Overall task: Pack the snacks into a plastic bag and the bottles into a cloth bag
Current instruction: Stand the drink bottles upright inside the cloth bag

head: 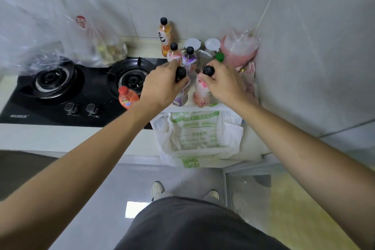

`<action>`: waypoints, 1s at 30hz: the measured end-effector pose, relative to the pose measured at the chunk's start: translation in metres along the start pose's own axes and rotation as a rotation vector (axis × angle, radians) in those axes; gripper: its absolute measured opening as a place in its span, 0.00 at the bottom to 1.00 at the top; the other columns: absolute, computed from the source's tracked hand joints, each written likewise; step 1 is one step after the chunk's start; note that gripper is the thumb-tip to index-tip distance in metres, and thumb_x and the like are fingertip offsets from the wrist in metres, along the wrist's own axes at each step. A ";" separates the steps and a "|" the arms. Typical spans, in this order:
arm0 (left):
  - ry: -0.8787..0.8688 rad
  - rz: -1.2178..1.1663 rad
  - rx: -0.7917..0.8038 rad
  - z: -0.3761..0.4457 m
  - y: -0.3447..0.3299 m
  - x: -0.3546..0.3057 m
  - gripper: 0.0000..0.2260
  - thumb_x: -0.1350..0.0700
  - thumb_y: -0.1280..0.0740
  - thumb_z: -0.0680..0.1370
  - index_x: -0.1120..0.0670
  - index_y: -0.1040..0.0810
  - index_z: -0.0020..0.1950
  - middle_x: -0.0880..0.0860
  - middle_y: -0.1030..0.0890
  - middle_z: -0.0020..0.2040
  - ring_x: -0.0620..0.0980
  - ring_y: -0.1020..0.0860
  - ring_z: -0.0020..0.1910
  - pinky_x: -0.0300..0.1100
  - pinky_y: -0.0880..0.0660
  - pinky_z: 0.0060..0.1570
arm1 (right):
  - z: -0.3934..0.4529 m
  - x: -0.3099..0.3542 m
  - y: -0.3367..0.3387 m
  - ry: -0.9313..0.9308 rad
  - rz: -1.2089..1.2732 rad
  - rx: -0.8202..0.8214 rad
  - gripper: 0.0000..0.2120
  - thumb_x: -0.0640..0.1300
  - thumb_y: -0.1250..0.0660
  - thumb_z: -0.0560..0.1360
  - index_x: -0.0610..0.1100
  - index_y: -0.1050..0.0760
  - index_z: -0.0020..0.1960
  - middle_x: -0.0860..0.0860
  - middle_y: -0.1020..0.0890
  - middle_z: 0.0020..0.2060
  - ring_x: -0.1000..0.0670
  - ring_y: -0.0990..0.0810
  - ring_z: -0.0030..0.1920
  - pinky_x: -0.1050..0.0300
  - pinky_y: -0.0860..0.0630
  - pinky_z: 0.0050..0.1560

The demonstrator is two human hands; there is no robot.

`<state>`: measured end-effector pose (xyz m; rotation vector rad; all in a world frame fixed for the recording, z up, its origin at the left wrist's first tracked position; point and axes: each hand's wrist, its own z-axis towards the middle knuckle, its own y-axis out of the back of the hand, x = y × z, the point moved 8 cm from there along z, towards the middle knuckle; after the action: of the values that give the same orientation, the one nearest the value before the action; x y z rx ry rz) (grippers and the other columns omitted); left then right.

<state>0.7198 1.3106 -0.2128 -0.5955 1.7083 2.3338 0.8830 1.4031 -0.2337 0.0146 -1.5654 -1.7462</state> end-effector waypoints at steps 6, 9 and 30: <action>0.007 0.020 0.123 -0.028 -0.025 -0.019 0.16 0.45 0.32 0.79 0.56 0.31 0.46 0.55 0.22 0.43 0.59 0.22 0.40 0.50 0.29 0.34 | -0.041 -0.011 0.000 -0.027 -0.052 0.047 0.14 0.58 0.30 0.78 0.48 0.23 0.53 0.51 0.17 0.42 0.43 0.18 0.44 0.52 0.27 0.40; 0.022 0.021 0.194 -0.040 -0.051 -0.020 0.15 0.46 0.31 0.79 0.56 0.30 0.46 0.56 0.21 0.44 0.61 0.22 0.41 0.49 0.31 0.34 | -0.053 -0.020 -0.012 -0.066 -0.067 0.121 0.14 0.57 0.31 0.78 0.46 0.24 0.51 0.49 0.16 0.41 0.42 0.19 0.45 0.49 0.27 0.41; 0.164 0.054 0.241 -0.011 -0.110 0.003 0.13 0.50 0.32 0.80 0.58 0.28 0.54 0.58 0.20 0.51 0.61 0.20 0.46 0.54 0.23 0.41 | -0.036 -0.048 -0.046 0.023 -0.264 0.216 0.15 0.57 0.35 0.80 0.45 0.26 0.55 0.46 0.17 0.40 0.39 0.18 0.44 0.45 0.22 0.46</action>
<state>0.7613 1.3345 -0.3120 -0.7196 2.0639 2.1179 0.9101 1.3960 -0.3047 0.3616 -1.7933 -1.7565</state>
